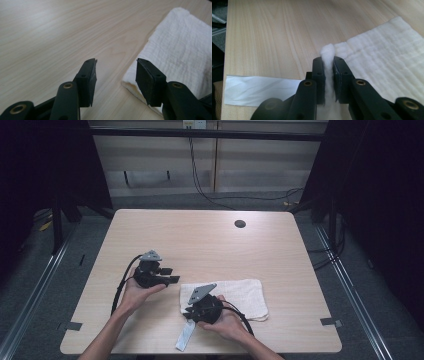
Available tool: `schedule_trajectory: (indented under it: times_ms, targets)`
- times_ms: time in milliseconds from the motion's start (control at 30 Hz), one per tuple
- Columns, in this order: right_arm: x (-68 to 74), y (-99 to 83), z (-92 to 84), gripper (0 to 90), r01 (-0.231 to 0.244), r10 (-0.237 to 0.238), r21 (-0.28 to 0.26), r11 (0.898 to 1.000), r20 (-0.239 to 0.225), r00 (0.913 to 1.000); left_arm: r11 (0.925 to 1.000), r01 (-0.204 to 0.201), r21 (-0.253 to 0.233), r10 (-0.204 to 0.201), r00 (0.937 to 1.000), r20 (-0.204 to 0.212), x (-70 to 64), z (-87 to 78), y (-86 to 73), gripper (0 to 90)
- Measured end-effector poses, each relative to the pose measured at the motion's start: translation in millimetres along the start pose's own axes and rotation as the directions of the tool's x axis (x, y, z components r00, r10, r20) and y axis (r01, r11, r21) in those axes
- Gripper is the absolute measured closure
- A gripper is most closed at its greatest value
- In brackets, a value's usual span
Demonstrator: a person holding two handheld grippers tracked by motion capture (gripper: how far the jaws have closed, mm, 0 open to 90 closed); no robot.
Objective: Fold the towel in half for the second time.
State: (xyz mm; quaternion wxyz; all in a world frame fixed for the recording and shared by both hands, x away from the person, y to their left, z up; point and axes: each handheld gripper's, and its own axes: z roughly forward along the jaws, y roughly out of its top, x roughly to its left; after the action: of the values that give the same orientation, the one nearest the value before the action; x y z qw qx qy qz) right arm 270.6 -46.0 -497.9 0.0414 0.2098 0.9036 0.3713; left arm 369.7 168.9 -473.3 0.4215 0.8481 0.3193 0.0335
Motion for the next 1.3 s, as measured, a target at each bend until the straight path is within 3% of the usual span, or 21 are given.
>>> schedule_trajectory:
  times_ms: [67,267,367,400,433,700,733,867,967,1200,1300]
  targets:
    - [0.0,-0.3,0.2,81.4,-0.005,0.005,-0.006,1.0,-0.001,1.0,0.9998,0.014,0.011,-0.014,0.9995,0.028,-1.7,8.8,-2.7,51.2]
    - [1.6,3.2,-0.4,81.7,0.011,-0.011,0.026,1.0,0.001,0.9999,0.9978,-0.002,0.066,-0.002,0.9979,0.065,-8.0,19.3,-11.2,48.4]
    - [1.0,2.3,-0.6,81.7,-0.002,0.002,0.022,1.0,-0.004,1.0,0.9975,-0.015,0.068,0.01,0.9975,0.07,-10.8,20.2,-10.8,49.3]
    - [1.1,2.3,-0.7,81.7,-0.002,0.002,0.023,1.0,-0.003,1.0,0.9962,-0.042,0.077,0.039,0.9985,0.039,-12.0,20.2,-9.8,50.5]
    - [0.6,2.1,-0.8,81.7,0.0,0.0,0.023,1.0,-0.007,1.0,0.9944,-0.059,0.088,0.056,0.9976,0.041,-11.6,21.2,-9.0,53.6]
    - [0.0,1.8,-0.7,81.7,0.006,-0.006,0.017,1.0,-0.01,0.9999,0.99,-0.079,0.117,0.071,0.995,0.07,-12.6,27.2,-8.4,53.7]
    - [-0.2,1.7,-0.8,81.8,0.002,-0.002,0.017,1.0,-0.012,0.9999,0.9883,-0.097,0.118,0.091,0.9946,0.049,-13.9,28.7,-11.5,54.1]
    - [-0.7,1.0,-0.9,81.9,-0.019,0.019,0.016,1.0,-0.018,0.9997,0.9879,-0.108,0.111,0.102,0.993,0.059,-16.4,27.7,-14.1,63.1]
    - [-0.5,1.1,-0.9,82.7,-0.012,0.012,0.015,1.0,-0.014,0.9998,0.9864,-0.12,0.112,0.11,0.9892,0.097,-20.4,28.4,-15.0,82.3]
    - [0.9,3.7,-2.5,83.3,-0.033,0.034,0.008,0.999,-0.038,0.9987,0.9949,-0.037,0.094,0.023,0.989,0.146,-13.4,25.6,-15.9,86.4]
    - [0.4,4.8,-4.8,83.4,-0.041,0.041,0.0,0.999,-0.046,0.9981,0.9961,-0.024,0.085,0.011,0.9889,0.148,-12.3,22.5,-16.1,86.5]
